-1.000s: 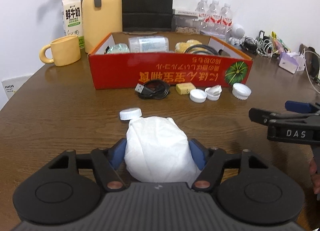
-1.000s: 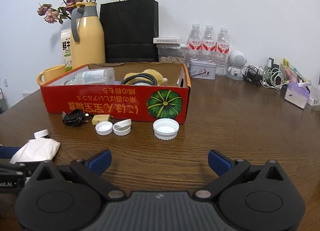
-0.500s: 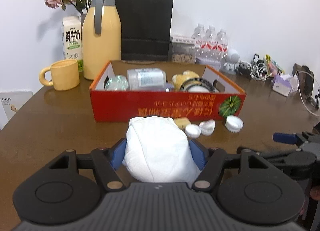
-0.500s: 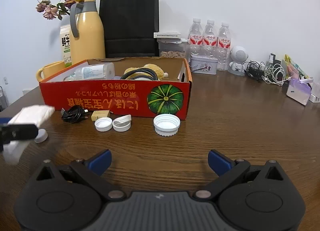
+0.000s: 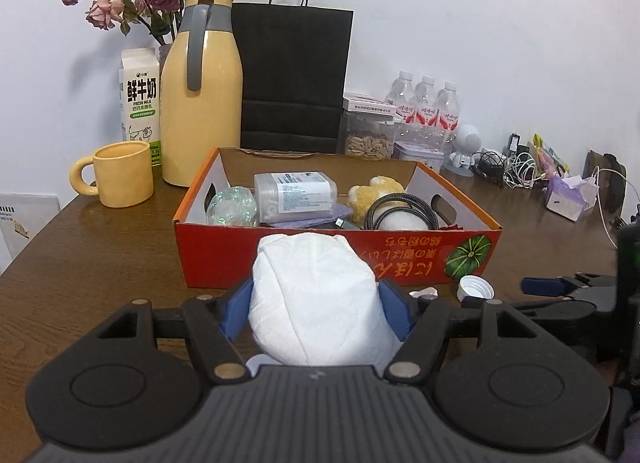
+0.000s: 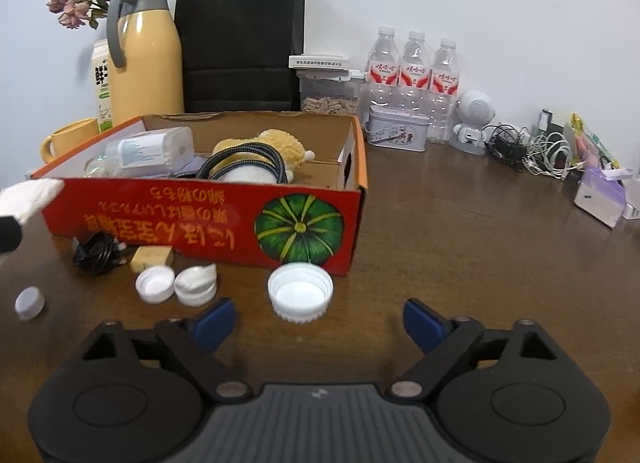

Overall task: Organize objects
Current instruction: 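Grasp the white cloth with the left tool while the right tool grasps the large white cap, then carry the cloth and large cap into the cardboard box and open both tools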

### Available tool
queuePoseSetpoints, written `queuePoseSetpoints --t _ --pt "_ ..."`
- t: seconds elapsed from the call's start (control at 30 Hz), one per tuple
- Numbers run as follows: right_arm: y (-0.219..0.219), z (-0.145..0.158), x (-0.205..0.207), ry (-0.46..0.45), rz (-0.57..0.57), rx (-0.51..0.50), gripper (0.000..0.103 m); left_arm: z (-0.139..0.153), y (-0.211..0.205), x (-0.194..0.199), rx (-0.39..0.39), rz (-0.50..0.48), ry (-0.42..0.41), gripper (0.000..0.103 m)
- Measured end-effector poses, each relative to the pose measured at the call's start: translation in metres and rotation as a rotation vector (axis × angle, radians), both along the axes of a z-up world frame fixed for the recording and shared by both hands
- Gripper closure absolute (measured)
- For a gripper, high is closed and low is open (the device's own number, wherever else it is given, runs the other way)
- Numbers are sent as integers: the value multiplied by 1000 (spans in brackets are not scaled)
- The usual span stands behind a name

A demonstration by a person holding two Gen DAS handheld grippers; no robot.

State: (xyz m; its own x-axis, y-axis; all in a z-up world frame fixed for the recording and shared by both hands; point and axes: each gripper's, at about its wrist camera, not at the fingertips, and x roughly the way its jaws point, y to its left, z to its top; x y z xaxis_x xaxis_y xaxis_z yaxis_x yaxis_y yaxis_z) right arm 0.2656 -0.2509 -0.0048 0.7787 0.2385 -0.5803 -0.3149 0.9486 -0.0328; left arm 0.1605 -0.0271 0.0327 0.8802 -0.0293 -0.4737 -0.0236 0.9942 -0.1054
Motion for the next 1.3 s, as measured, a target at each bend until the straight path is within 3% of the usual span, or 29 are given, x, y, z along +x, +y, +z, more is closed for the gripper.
queuePoseSetpoints --t 0.03,0.13,0.27,0.4,0.97,1.3 --pt "2 -1 4 4 -3 -1 18 0 0 1 -2 -1 -1 34" --pt "8 -6 13 22 -7 -4 34 0 1 4 -8 -4 -3 34" --pt "10 -8 17 30 10 23 64 -1 0 8 -13 -13 -5 34" --pt "11 -6 12 14 33 41 64 -1 -1 12 -17 -16 -9 34" --pt "13 28 -28 -217 67 85 65 19 1 35 8 -28 -54 34" --pt "43 53 -21 -290 133 93 64 35 3 65 16 -29 -95 34"
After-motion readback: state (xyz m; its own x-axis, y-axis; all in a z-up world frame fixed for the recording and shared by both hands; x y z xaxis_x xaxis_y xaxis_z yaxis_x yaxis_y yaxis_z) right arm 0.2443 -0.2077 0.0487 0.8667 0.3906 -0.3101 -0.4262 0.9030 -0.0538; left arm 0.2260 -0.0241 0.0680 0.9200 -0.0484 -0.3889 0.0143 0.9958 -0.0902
